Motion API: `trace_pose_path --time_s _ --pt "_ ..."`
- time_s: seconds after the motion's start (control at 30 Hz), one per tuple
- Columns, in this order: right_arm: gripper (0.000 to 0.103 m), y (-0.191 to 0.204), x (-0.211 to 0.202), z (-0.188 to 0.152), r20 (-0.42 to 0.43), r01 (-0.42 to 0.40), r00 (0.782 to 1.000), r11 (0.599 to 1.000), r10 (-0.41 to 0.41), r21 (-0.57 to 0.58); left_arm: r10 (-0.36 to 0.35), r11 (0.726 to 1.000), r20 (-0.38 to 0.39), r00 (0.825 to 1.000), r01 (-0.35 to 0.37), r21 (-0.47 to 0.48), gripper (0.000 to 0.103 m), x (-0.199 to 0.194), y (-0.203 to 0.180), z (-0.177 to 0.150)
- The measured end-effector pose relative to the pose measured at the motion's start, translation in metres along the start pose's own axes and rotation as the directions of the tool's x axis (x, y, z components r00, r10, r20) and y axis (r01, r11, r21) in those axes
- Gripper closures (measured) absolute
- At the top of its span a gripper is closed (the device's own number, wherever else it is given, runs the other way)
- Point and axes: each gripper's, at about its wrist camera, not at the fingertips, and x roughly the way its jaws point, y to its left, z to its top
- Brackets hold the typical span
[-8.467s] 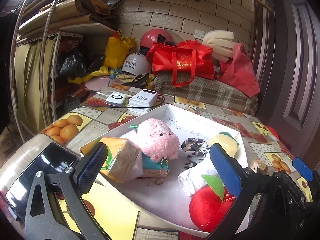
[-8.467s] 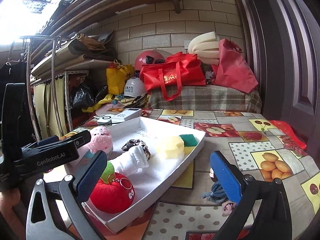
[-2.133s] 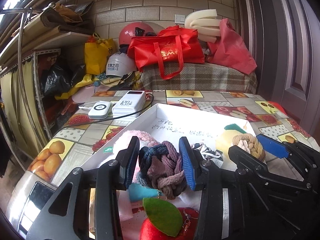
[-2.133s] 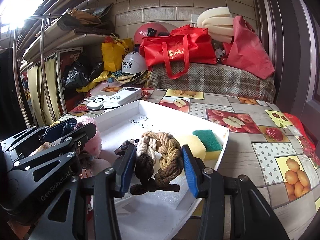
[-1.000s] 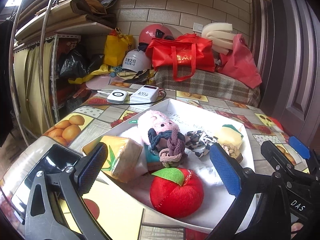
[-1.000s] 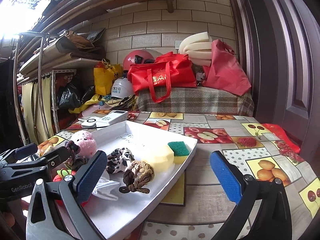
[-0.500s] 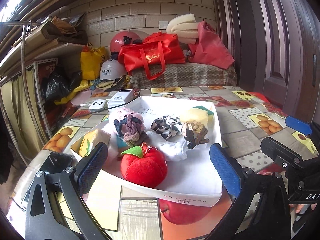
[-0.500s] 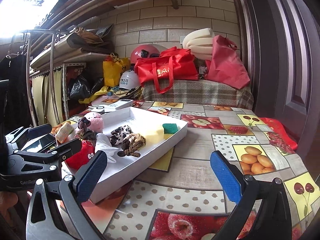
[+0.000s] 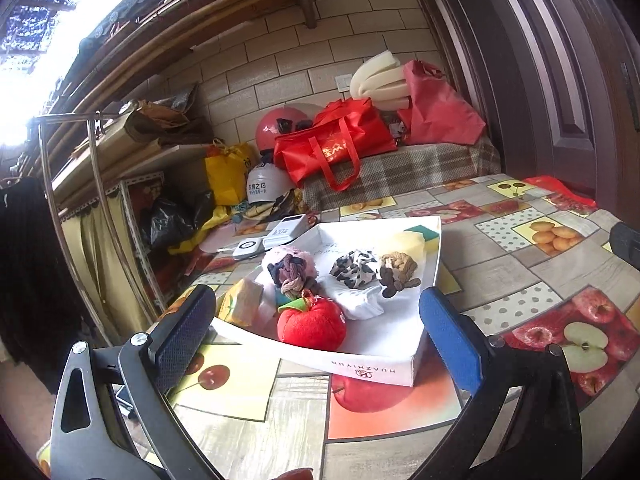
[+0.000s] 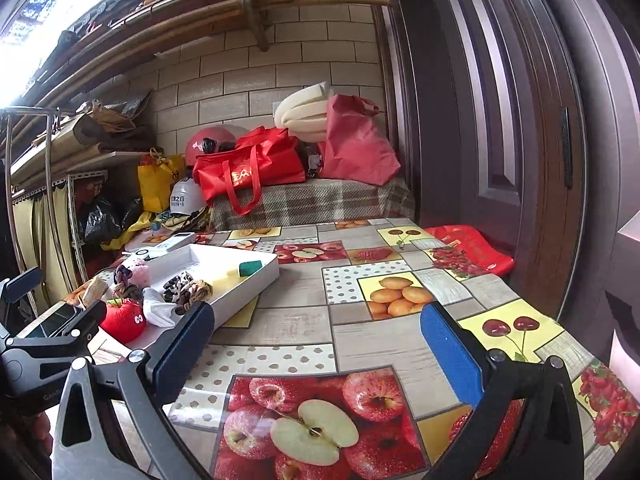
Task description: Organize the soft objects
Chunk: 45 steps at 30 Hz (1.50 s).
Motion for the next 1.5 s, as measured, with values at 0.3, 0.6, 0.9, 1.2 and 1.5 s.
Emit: trace_pose_path --time_s 0.3,0.6,0.9,1.2,1.5 --pt "0.000 -0.023 -0.023 -0.008 0.023 -0.033 0.999 0.998 0.032 0.052 -0.129 0.992 -0.018 0.991 0.129 -0.006 0.000 -0.007 -0.009 -0.002" --pt "0.000 -0.009 -0.020 -0.006 0.020 0.017 1.000 1.000 -0.017 -0.010 -0.177 0.984 -0.060 0.982 0.175 -0.040 0.000 0.001 -0.007 -0.003" --pt "0.000 -0.018 -0.022 -0.007 0.018 0.025 1.000 0.999 -0.025 0.029 -0.162 0.987 -0.076 0.984 0.160 -0.031 0.000 0.002 -0.009 -0.004" --pt "0.000 -0.016 -0.023 -0.007 0.023 0.019 1.000 0.999 -0.020 0.026 -0.194 0.981 -0.060 0.979 0.192 -0.040 0.000 0.000 -0.008 -0.005" --pt "0.000 -0.017 -0.019 -0.006 0.011 0.016 1.000 0.999 -0.016 0.032 -0.218 0.976 -0.087 0.972 0.214 -0.045 0.000 0.003 -0.008 -0.006"
